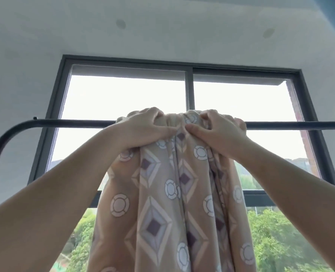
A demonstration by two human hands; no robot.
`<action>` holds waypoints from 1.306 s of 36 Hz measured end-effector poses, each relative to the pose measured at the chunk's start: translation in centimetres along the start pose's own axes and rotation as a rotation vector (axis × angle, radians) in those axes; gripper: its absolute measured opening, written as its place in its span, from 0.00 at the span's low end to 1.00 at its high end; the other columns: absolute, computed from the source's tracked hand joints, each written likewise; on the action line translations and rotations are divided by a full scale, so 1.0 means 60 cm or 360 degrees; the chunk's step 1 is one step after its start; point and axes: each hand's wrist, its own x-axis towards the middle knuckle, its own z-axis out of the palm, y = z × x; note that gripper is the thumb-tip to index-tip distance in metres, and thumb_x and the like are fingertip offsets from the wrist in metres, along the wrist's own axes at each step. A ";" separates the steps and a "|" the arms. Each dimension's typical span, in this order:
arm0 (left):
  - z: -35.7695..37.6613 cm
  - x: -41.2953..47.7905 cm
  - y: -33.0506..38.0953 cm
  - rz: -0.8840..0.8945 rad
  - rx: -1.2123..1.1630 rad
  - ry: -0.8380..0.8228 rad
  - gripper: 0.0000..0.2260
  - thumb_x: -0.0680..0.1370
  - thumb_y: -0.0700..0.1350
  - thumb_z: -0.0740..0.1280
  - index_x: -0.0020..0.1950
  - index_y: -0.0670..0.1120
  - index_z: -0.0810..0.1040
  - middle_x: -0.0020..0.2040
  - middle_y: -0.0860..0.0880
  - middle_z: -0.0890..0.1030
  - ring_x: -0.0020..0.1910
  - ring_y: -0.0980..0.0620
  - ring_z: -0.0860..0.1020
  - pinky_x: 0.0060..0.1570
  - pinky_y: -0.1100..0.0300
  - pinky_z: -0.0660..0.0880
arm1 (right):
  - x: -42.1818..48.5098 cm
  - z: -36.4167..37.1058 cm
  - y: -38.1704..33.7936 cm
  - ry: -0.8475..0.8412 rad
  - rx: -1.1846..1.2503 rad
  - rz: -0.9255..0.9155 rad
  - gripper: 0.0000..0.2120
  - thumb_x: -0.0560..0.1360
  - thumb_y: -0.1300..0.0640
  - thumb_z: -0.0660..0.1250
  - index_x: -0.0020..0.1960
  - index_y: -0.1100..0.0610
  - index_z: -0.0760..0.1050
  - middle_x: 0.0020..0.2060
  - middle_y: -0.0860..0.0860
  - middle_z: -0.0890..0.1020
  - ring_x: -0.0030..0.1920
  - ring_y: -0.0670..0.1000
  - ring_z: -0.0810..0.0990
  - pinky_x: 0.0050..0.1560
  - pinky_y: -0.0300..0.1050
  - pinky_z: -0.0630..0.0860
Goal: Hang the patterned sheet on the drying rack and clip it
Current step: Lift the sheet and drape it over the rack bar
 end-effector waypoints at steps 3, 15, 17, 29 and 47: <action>0.020 -0.030 -0.017 0.0002 -0.0056 0.0075 0.33 0.72 0.63 0.64 0.74 0.59 0.55 0.75 0.58 0.55 0.72 0.49 0.56 0.70 0.44 0.58 | 0.000 0.011 0.005 0.0030 0.0001 -0.0003 0.30 0.74 0.34 0.55 0.69 0.50 0.63 0.62 0.49 0.74 0.65 0.53 0.69 0.70 0.59 0.59; 0.103 -0.108 -0.040 -0.0117 -0.1351 0.0247 0.42 0.68 0.40 0.75 0.74 0.51 0.53 0.62 0.55 0.72 0.55 0.57 0.75 0.48 0.64 0.76 | 0.008 0.025 -0.007 0.0064 -0.0049 0.0024 0.25 0.77 0.40 0.54 0.69 0.53 0.65 0.64 0.51 0.73 0.67 0.54 0.66 0.70 0.59 0.56; 0.103 -0.104 -0.036 -0.0092 -0.1413 0.0291 0.39 0.69 0.37 0.73 0.73 0.50 0.56 0.62 0.53 0.73 0.53 0.56 0.76 0.45 0.67 0.77 | 0.004 0.025 -0.005 0.0084 0.0008 0.0032 0.24 0.77 0.41 0.55 0.68 0.53 0.65 0.65 0.51 0.72 0.68 0.54 0.65 0.71 0.57 0.57; 0.107 -0.147 -0.034 -0.0200 -0.1698 0.0370 0.36 0.70 0.39 0.72 0.70 0.52 0.55 0.62 0.48 0.73 0.49 0.54 0.79 0.35 0.66 0.79 | -0.124 0.057 0.018 0.0147 0.1477 0.0151 0.23 0.72 0.49 0.68 0.63 0.50 0.64 0.57 0.51 0.77 0.54 0.49 0.79 0.53 0.44 0.79; 0.147 -0.235 -0.050 -0.0514 -0.1557 -0.0019 0.45 0.54 0.47 0.81 0.65 0.55 0.60 0.54 0.53 0.77 0.49 0.54 0.80 0.46 0.58 0.78 | -0.281 0.111 0.046 -0.0577 0.1690 0.0393 0.33 0.65 0.68 0.74 0.65 0.56 0.62 0.48 0.54 0.80 0.39 0.41 0.83 0.36 0.31 0.77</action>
